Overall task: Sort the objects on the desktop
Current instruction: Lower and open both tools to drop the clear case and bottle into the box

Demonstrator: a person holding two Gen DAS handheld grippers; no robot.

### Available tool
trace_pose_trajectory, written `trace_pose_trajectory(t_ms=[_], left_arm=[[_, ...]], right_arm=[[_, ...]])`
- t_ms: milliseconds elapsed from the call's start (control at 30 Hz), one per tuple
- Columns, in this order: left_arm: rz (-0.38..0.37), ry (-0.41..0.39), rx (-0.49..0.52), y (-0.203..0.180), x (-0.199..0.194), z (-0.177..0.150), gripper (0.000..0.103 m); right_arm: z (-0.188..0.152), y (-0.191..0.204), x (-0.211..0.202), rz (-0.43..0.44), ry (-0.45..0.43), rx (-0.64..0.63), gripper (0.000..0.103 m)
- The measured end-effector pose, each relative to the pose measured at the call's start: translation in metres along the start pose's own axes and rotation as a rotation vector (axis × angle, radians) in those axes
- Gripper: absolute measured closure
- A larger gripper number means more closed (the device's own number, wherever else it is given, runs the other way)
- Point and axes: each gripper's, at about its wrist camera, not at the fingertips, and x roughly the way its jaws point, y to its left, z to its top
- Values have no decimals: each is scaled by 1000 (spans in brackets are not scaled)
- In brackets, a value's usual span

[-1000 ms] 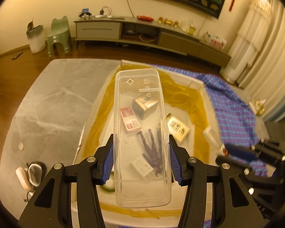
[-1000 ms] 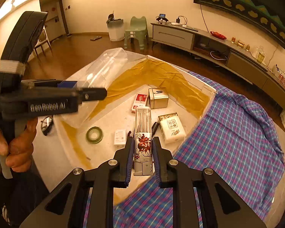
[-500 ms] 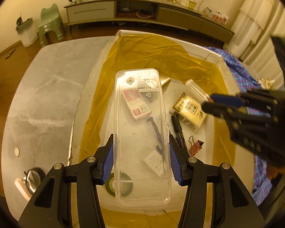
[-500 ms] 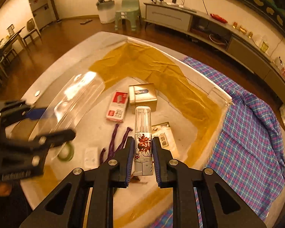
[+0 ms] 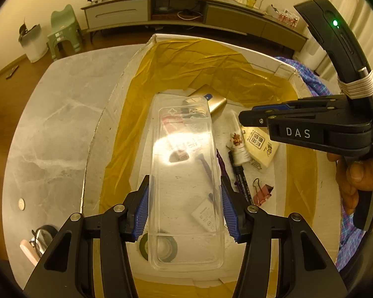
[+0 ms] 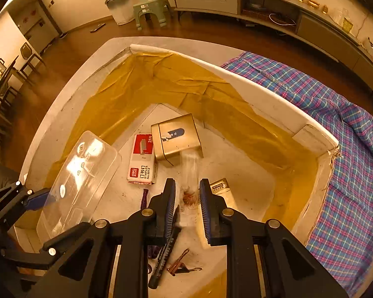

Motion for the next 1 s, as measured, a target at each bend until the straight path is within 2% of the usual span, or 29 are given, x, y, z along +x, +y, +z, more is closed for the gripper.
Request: trace_pose_trajectory(t_ms=[267,400,533,733,800,867,933,1000], left_arm=[[-54,4,-33,5,-12,-3,48],[-45,-1,-55,12,-16,-3,48],[-71,12,-52,11,-15,-5,48],[-52,6,-10,1,-21,-9,48],[-50,-18,36,-4,-24,-11,48],[-26,13,15,-2,-18,-10,48],[-43,-20,38,-5,-27,-13,47],[-9,-23,53,-5,-26,-11,48]], right_arm=[[-10,-1,-10,17,-9,7,75],[-16,5,-16,25,-13,-3,72],[-21,11,-21,29,-14,-13,70],[-31,20,-27,19,-18,-28,65],[-34,20,-29,22,-18,-28,64],[-37,23,-32,18,-17,-34,63],[-39,25,-34,21,-17,-33,62],[-42,30,-38,20,-22,-45,59]])
